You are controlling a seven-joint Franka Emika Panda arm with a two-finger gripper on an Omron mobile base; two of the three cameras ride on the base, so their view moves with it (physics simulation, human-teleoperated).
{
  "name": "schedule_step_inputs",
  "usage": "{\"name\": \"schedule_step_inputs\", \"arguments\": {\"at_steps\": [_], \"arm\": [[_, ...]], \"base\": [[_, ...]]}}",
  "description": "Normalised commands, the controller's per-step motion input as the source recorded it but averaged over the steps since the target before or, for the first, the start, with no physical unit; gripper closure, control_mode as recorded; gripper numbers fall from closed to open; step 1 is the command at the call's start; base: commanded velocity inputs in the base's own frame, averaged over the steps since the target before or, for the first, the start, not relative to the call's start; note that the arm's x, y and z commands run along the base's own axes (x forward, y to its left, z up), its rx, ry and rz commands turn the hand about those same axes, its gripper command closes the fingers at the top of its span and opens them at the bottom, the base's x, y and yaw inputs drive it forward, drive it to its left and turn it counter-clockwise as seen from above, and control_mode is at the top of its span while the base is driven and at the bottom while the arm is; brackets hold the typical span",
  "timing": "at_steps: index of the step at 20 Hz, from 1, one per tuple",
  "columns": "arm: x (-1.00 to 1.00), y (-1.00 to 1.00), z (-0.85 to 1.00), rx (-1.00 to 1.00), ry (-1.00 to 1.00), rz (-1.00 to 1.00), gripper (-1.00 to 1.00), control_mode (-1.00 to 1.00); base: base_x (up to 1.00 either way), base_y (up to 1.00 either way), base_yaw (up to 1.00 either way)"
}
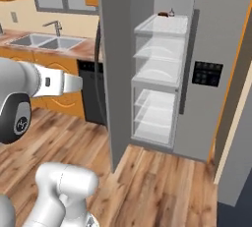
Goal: Transport the steak and onion to the fridge. Place the steak on the rack containing meat and place the onion on the rack containing the vegetable, ensuring meats and vegetables are on different racks.
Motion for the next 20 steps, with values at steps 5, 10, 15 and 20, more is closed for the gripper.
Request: {"name": "schedule_step_inputs", "arguments": {"at_steps": [5,10,15,20], "arm": [[0.00,0.00,0.00,0.00,0.00,0.00,1.00,1.00],[0.00,0.00,0.00,0.00,0.00,0.00,1.00,1.00],[0.00,0.00,0.00,0.00,0.00,0.00,1.00,1.00],[0.00,0.00,0.00,0.00,0.00,0.00,1.00,1.00]], "base": [[0.97,-0.75,0.16],[0.24,-0.28,0.08],[0.22,-0.08,0.04],[0.78,-0.40,0.00]]}}
